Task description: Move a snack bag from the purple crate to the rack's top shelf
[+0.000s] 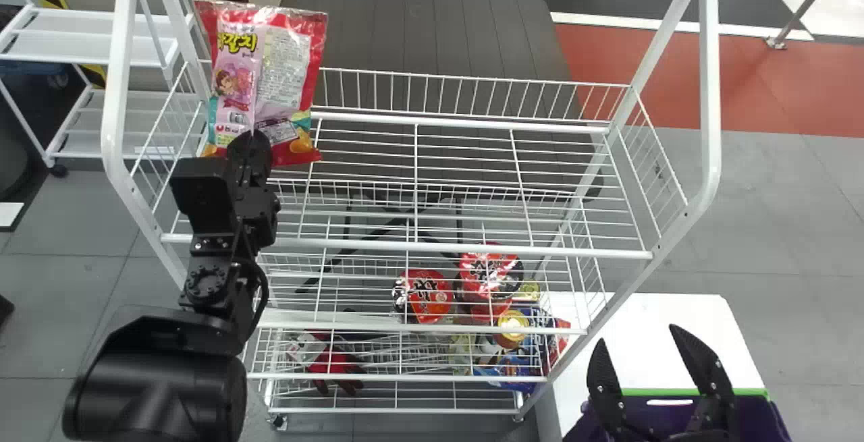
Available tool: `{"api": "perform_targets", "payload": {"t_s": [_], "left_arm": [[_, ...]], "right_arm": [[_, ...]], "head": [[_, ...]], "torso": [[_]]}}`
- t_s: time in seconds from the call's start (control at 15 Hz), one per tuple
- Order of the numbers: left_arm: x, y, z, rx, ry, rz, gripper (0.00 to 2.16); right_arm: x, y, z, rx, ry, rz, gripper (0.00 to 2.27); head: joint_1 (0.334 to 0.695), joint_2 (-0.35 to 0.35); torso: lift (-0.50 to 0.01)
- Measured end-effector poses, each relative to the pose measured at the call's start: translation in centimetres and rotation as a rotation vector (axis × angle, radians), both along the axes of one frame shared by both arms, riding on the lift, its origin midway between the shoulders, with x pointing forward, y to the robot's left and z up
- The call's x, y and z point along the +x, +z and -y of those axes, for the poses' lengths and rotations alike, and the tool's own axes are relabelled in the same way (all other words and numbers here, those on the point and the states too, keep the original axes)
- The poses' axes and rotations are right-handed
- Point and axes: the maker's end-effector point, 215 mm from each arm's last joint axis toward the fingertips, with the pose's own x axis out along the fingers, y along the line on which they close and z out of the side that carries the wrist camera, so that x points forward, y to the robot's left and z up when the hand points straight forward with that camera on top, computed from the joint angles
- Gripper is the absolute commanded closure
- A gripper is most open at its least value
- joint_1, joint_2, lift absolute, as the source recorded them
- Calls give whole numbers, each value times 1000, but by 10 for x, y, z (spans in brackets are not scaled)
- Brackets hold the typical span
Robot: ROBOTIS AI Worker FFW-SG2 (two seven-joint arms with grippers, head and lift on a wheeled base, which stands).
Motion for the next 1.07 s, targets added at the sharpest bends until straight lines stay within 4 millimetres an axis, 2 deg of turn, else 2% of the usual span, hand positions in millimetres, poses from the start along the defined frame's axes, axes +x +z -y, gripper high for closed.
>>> {"api": "perform_targets", "payload": {"t_s": [0.2,0.53,1.07], "left_arm": [[-1,6,3,-6,0,55,1295],[12,-11,22,-2,-12,103,1295],[27,-6,-1,-33,48,186,1291]], "right_arm": [[0,0,-1,0,2,0,184],[0,0,-3,0,6,0,184],[0,0,-5,1,10,1,184]], "head": [[695,-108],[695,-126],[695,-95]], "torso": [[0],[0],[0]]}}
